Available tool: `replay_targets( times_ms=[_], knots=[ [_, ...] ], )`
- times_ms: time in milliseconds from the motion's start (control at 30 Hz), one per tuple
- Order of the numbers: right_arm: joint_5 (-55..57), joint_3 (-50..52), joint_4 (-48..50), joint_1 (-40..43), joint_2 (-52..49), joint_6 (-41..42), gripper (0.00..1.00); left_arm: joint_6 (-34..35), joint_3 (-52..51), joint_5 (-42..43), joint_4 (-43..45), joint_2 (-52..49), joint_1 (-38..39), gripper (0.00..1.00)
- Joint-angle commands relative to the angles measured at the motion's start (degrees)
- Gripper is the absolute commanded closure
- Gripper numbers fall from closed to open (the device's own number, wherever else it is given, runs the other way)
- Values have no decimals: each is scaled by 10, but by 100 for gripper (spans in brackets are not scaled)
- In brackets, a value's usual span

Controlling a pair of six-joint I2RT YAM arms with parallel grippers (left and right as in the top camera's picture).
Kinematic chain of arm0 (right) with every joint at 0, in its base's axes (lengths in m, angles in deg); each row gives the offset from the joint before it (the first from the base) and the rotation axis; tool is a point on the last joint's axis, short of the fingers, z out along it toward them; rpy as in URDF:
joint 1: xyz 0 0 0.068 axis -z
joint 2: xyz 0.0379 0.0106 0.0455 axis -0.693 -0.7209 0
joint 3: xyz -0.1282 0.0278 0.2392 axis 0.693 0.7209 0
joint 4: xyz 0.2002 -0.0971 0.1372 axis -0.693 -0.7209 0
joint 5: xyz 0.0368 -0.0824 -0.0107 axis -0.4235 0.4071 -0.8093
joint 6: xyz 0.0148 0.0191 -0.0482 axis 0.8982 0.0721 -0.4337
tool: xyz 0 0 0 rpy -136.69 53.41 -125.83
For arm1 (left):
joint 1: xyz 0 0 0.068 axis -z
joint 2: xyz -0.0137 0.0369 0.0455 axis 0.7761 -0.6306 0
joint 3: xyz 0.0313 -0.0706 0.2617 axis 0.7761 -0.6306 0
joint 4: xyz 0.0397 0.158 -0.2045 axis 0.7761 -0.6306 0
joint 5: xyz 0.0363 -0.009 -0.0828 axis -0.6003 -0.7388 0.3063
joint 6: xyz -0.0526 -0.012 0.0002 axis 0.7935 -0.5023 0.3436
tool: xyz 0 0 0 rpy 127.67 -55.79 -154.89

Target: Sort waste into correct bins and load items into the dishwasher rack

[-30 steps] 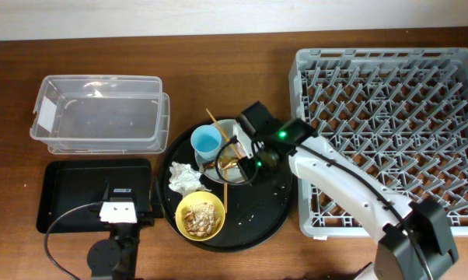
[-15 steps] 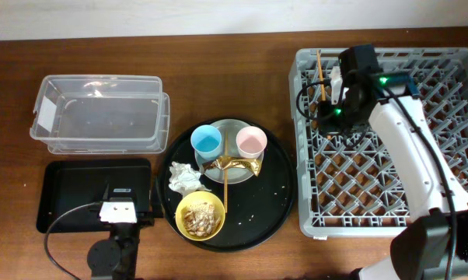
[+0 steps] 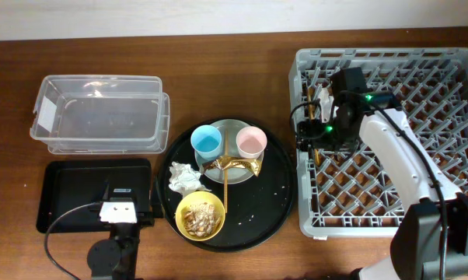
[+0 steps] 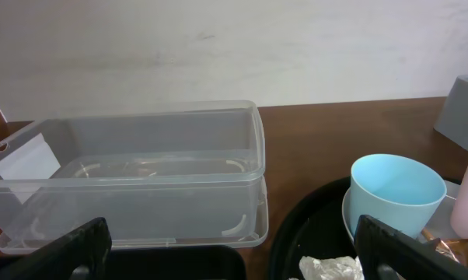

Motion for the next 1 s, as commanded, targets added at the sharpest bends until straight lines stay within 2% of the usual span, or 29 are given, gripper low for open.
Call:
replay_targets(
  times_ms=[0, 67, 100, 200, 300, 333, 433, 533, 733, 867, 967],
  knots=[
    [-32, -9, -5, 3, 2, 1, 18, -9, -4, -4, 0, 3, 1, 1],
    [-75, -70, -58, 3, 3, 1, 47, -9, -4, -4, 0, 3, 1, 1],
    [-109, -124, -104, -4, 4, 9, 52, -9, -4, -4, 0, 3, 1, 1],
    [-166, -148, -123, -87, 6, 36, 53, -9, -4, -4, 0, 3, 1, 1],
    [-165, -134, -86, -195, 5, 84, 53, -9, -4, -4, 0, 3, 1, 1],
    [-144, -127, -68, -237, 5, 118, 53, -9, -4, -4, 0, 3, 1, 1],
    [34, -123, -61, -342, 5, 250, 57, -9, -4, -4, 0, 3, 1, 1],
    [162, -123, -54, -422, 3, 358, 58, -9, -4, -4, 0, 3, 1, 1],
    [164, -102, -47, -432, -39, 373, 58, -9, -4, -4, 0, 3, 1, 1],
    [146, -32, 28, -432, -43, 393, 59, -9, -4, -4, 0, 3, 1, 1],
    [125, 43, 127, -432, -43, 401, 62, -9, -4, -4, 0, 3, 1, 1]
  ],
)
